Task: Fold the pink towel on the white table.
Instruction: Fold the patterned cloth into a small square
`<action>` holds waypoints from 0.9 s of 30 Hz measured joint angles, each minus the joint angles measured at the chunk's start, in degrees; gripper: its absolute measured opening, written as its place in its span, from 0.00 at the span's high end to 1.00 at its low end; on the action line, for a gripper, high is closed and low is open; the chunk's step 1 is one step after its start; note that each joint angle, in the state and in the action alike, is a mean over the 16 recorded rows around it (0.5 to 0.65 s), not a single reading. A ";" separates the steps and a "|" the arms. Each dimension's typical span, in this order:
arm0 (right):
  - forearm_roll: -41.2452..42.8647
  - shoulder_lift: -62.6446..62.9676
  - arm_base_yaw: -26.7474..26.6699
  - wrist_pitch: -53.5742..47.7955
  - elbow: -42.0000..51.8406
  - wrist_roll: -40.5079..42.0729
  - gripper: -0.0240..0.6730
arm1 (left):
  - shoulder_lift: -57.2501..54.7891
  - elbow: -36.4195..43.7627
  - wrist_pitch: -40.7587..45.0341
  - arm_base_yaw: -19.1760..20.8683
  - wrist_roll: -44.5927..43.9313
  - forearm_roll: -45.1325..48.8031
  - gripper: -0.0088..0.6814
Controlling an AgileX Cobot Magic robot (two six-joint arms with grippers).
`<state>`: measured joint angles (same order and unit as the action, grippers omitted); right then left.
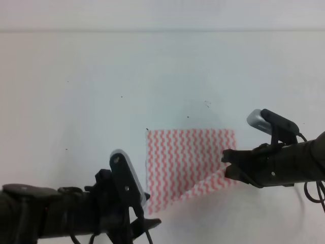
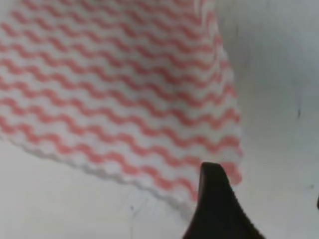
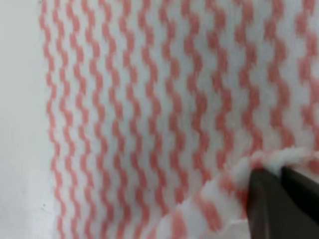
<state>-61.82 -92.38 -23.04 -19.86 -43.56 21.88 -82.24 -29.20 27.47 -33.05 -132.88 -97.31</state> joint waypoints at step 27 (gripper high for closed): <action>-0.36 0.11 0.00 -0.26 0.00 1.85 0.99 | -8.80 -0.60 -6.48 -0.01 -14.02 -2.72 0.42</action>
<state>-62.18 -92.27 -23.04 -20.13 -43.56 23.73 -91.04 -29.80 20.99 -33.05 -146.90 -100.03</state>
